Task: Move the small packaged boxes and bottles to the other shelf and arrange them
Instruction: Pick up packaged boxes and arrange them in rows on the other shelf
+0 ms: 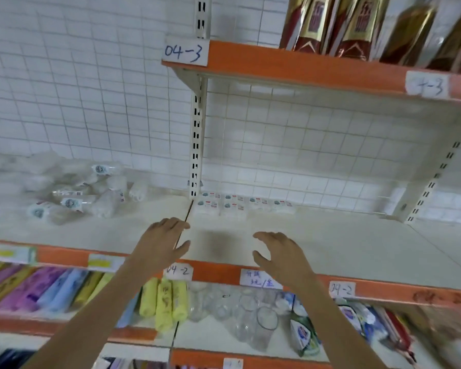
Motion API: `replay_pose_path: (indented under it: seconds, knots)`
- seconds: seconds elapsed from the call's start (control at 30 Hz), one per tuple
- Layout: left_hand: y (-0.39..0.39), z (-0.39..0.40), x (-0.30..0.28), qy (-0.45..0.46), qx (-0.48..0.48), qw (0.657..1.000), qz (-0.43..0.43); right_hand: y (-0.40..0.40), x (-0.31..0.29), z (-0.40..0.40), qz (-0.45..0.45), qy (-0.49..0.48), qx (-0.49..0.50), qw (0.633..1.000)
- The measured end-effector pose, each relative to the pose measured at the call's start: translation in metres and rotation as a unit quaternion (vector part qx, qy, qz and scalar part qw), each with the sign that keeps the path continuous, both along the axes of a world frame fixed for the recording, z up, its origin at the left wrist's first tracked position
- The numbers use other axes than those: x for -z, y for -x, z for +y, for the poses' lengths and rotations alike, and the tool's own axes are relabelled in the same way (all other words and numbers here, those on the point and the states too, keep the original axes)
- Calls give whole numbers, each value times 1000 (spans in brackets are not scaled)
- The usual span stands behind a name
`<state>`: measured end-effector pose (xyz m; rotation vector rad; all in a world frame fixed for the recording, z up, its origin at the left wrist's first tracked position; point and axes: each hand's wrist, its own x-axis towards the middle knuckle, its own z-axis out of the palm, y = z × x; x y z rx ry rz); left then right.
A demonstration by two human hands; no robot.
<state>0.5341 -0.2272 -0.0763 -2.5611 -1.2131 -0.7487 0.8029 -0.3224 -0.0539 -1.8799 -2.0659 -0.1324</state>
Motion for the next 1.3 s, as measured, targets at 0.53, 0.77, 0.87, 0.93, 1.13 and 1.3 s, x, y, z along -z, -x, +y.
replay_pose_path:
  seconds: [0.53,0.77,0.87,0.93,1.13,1.3]
  knots:
    - [213,-193,26,115,-266,956,44,191,38,-65,57,28,-210,976]
    - [340,-214,21,120,-346,930,-7,322,27,-25,84,41,-274,957]
    - [396,-207,18,114,-357,927,-16,381,26,-6,102,41,-295,949]
    - [430,-200,17,110,-361,926,-20,416,22,6,104,43,-295,949]
    - [501,-165,4,108,-352,930,-19,488,16,38,140,37,-294,945]
    - [537,-115,3,100,-324,939,-51,509,6,74,112,41,-270,956]
